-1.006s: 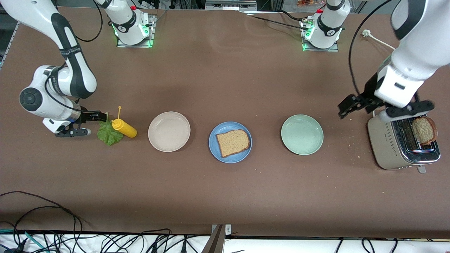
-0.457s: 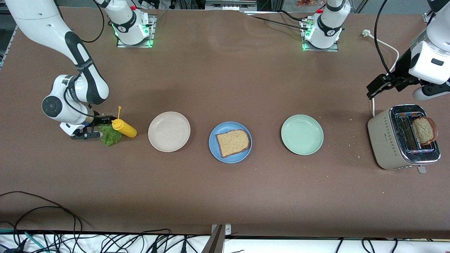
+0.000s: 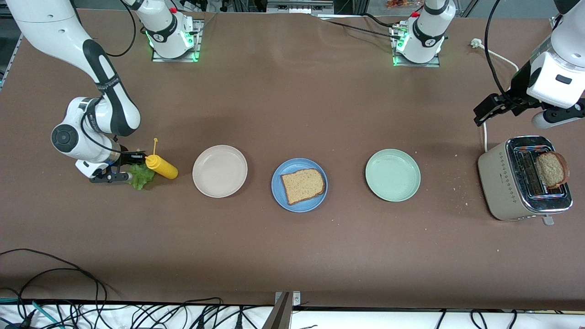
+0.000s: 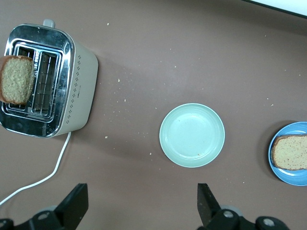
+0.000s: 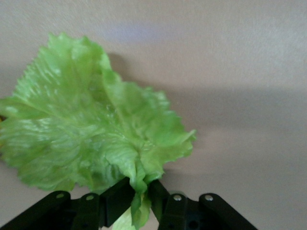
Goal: Make sandwich in blue plate with both arms
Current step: 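Grasp the green lettuce leaf with the right gripper and lift it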
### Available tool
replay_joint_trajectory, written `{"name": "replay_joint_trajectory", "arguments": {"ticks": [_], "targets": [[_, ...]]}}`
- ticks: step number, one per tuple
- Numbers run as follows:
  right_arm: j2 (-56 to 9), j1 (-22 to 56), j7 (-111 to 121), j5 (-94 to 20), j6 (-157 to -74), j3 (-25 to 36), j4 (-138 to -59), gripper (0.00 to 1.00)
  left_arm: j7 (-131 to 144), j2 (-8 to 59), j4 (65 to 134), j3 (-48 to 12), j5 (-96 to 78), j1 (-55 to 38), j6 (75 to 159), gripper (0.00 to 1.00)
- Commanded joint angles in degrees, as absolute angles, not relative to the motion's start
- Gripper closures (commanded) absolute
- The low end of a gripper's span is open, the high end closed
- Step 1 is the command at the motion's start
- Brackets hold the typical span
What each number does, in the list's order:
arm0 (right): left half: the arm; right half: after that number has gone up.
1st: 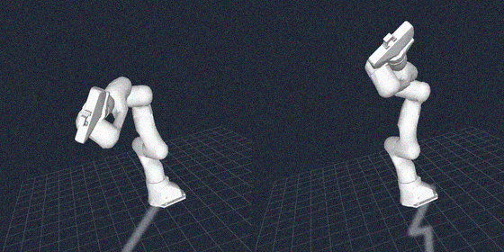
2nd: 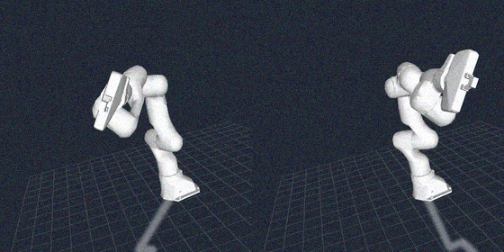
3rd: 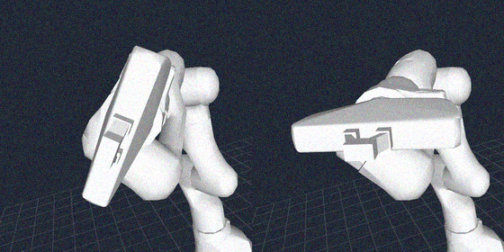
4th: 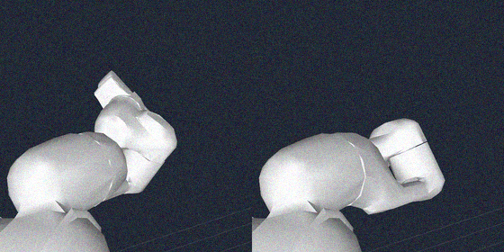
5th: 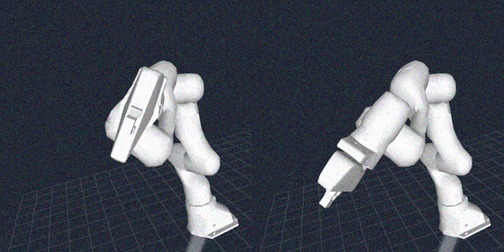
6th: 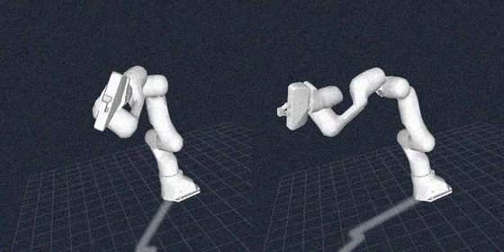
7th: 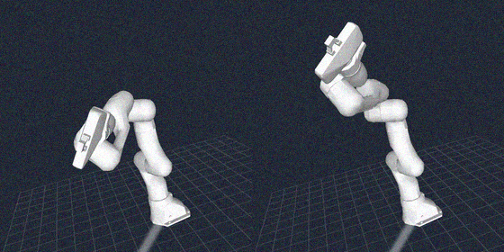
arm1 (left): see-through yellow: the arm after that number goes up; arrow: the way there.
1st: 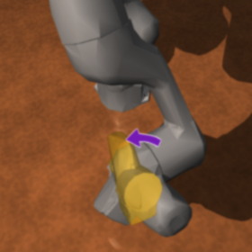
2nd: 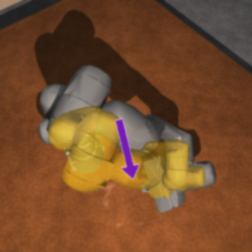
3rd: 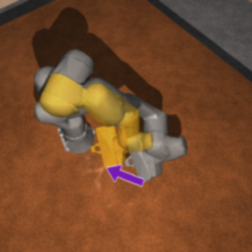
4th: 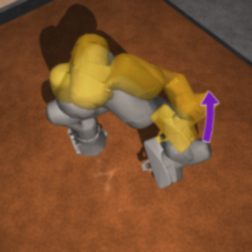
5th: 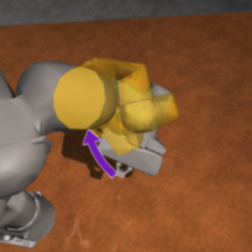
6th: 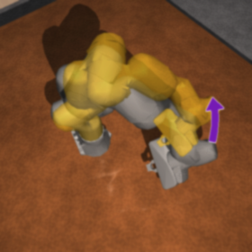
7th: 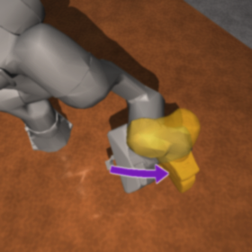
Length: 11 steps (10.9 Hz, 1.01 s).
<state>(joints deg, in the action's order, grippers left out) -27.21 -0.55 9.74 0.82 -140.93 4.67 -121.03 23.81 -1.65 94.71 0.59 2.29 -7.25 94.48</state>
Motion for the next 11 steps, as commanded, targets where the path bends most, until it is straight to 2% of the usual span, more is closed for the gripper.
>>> {"name": "replay_joint_trajectory", "arguments": {"ticks": [1,3,8,11], "targets": [[-26.3,-0.8,11.0,-0.4,-133.9,4.1,-116.0,0.84,23.9,-1.3,93.5,0.3,3.8,-7.0,93.2,0.00],[-25.4,-0.8,11.0,-0.4,-125.7,4.0,-110.6,0.84,23.7,-1.1,93.5,0.7,3.8,-6.5,93.2,0.00],[-24.4,-0.6,10.8,-0.5,-99.0,4.0,-92.0,0.83,23.5,-1.1,93.4,0.5,3.8,-5.9,93.3,0.00],[-22.6,-0.3,7.2,-0.5,-88.3,-1.0,-83.7,0.83,23.5,-1.0,93.4,0.6,3.6,-6.0,93.3,0.00]]}}
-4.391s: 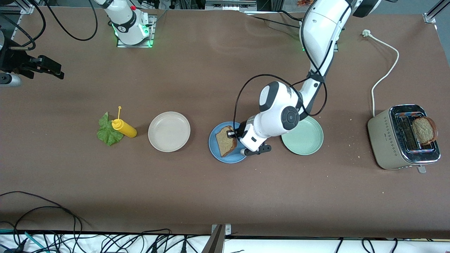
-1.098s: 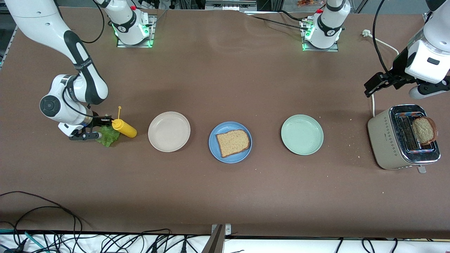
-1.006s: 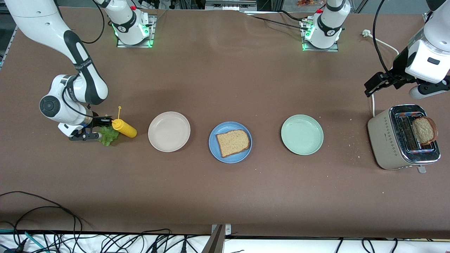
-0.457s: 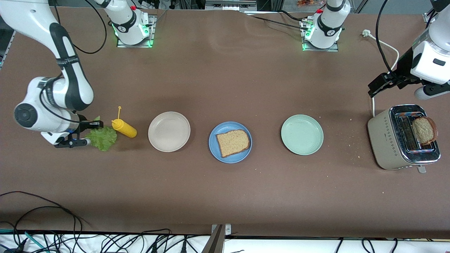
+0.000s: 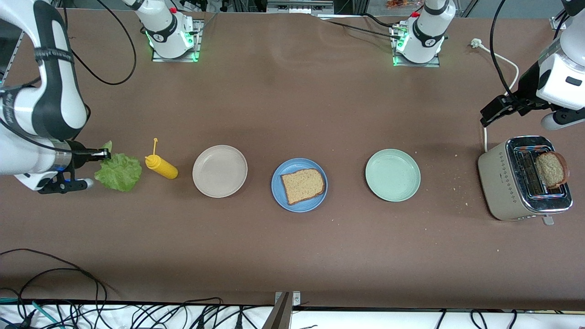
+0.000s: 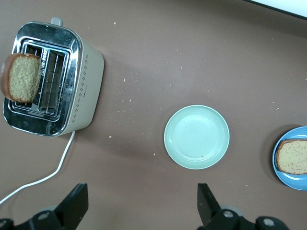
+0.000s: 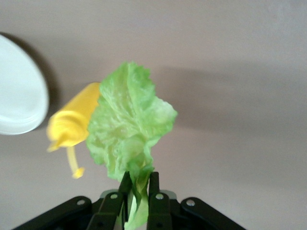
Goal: Make sandwich in blue plate with both arms
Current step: 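Grasp the green lettuce leaf with the right gripper and lift it, then carry the lettuce with the right gripper onto the bread on the blue plate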
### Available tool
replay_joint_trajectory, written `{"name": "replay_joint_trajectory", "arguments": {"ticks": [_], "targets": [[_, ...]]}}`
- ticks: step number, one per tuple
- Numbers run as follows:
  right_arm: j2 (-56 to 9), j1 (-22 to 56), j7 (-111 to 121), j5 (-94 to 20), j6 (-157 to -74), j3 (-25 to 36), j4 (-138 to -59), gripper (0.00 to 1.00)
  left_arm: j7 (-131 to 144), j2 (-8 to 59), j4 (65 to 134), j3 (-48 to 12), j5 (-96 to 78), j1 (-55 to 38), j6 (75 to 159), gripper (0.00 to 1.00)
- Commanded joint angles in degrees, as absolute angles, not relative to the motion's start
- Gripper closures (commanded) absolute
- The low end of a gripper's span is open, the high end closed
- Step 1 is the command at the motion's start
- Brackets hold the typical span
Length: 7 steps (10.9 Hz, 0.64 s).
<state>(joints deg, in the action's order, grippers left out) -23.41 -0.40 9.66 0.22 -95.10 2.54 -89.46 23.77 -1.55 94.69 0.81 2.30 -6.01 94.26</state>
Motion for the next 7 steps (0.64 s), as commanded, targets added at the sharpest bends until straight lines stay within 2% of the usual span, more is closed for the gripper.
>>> {"name": "replay_joint_trajectory", "arguments": {"ticks": [1,5,6,7], "targets": [[-22.0,-0.3,4.3,-0.5,-87.7,-4.2,-83.4,0.83,23.5,-1.0,93.4,0.6,3.6,-6.0,93.3,0.00],[-21.9,1.1,-19.2,0.0,-88.2,-16.4,-82.9,0.84,23.5,-1.0,93.3,0.6,3.7,-6.0,93.3,0.00],[-22.0,3.1,-24.6,0.2,-88.6,-17.5,-82.9,0.88,23.5,-0.8,93.3,0.6,3.7,-6.0,93.3,0.00],[-22.2,5.3,-25.9,0.7,-89.0,-17.4,-82.9,1.00,23.5,-0.6,92.6,0.5,3.8,-6.0,93.3,0.00]]}}
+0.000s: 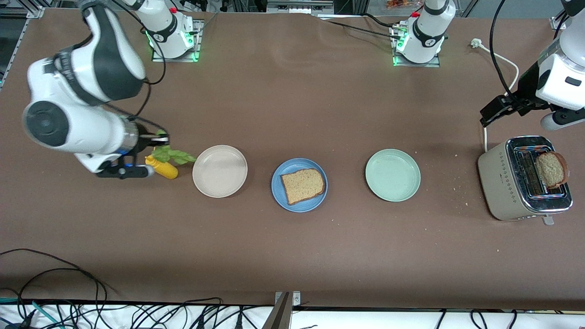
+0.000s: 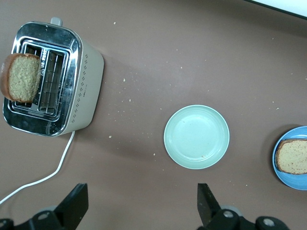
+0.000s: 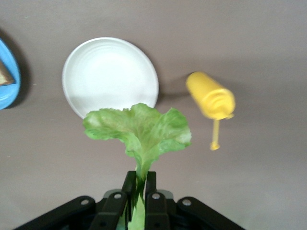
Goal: Make sandwich in blue plate with both arms
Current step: 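Carry the lettuce with the right gripper onto the bread on the blue plate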
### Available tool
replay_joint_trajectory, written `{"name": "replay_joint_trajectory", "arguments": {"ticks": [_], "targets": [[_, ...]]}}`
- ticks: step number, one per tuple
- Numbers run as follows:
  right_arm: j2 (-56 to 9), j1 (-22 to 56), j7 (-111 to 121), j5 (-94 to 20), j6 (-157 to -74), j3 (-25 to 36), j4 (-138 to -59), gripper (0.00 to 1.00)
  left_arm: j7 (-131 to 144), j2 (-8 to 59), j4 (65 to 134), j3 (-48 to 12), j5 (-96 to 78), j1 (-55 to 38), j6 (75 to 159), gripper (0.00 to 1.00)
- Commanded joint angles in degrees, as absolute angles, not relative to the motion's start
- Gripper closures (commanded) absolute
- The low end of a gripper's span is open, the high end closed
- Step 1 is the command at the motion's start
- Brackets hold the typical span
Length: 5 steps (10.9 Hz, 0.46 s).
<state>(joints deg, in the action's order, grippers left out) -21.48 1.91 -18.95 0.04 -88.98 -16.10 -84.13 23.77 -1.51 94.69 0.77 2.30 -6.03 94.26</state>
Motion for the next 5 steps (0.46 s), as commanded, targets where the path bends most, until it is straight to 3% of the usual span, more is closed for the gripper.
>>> {"name": "replay_joint_trajectory", "arguments": {"ticks": [1,5], "targets": [[-22.4,7.0,-26.6,1.4,-89.3,-17.5,-82.9,1.00,23.5,-0.2,92.3,0.5,3.8,-6.1,93.3,0.00],[-23.5,14.2,-38.0,0.9,-96.5,-17.5,-82.8,1.00,23.5,0.0,91.9,0.5,3.8,-6.1,93.3,0.00]]}}
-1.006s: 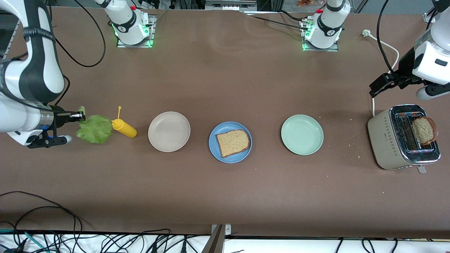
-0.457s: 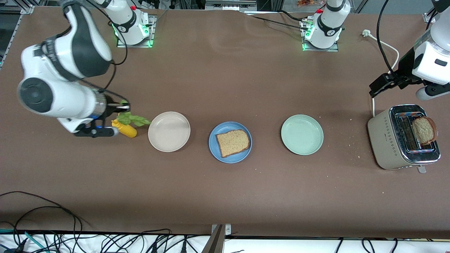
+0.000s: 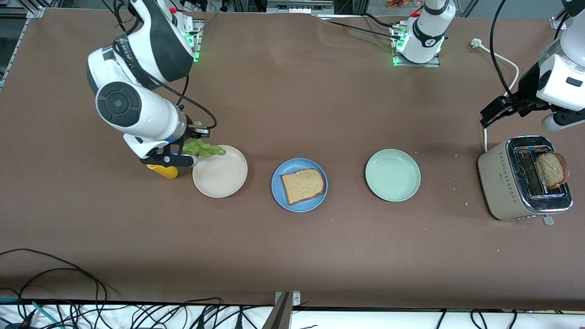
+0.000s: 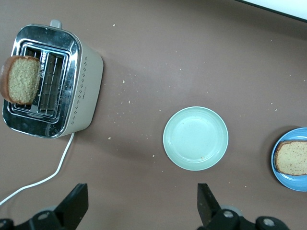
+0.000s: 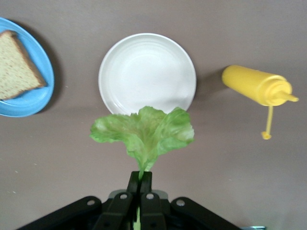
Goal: Make sandwich in blue plate with both arms
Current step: 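Carry the lettuce with the right gripper onto the bread on the blue plate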
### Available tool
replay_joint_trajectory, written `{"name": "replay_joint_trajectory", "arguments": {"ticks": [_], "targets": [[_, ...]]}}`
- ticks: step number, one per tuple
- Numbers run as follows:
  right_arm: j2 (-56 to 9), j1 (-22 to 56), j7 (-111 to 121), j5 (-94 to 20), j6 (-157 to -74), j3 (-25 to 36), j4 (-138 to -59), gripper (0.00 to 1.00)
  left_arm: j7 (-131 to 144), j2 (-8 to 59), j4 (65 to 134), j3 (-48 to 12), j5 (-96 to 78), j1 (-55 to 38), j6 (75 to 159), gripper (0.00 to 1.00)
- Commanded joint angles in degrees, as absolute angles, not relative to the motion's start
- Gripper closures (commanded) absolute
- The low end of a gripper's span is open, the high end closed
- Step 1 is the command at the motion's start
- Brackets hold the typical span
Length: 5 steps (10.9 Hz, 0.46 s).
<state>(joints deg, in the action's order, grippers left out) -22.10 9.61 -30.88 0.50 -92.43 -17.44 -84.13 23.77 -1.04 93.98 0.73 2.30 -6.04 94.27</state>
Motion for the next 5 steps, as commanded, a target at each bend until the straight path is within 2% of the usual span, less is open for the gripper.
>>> {"name": "replay_joint_trajectory", "arguments": {"ticks": [1,5], "targets": [[-24.3,15.9,-42.1,0.8,-100.5,-17.6,-82.8,1.00,23.5,0.0,91.9,0.4,3.8,-6.0,93.3,0.00],[-30.2,23.5,-56.8,0.9,-118.2,-17.5,-81.6,1.00,23.4,0.1,91.9,0.5,3.8,-6.0,93.3,0.00]]}}
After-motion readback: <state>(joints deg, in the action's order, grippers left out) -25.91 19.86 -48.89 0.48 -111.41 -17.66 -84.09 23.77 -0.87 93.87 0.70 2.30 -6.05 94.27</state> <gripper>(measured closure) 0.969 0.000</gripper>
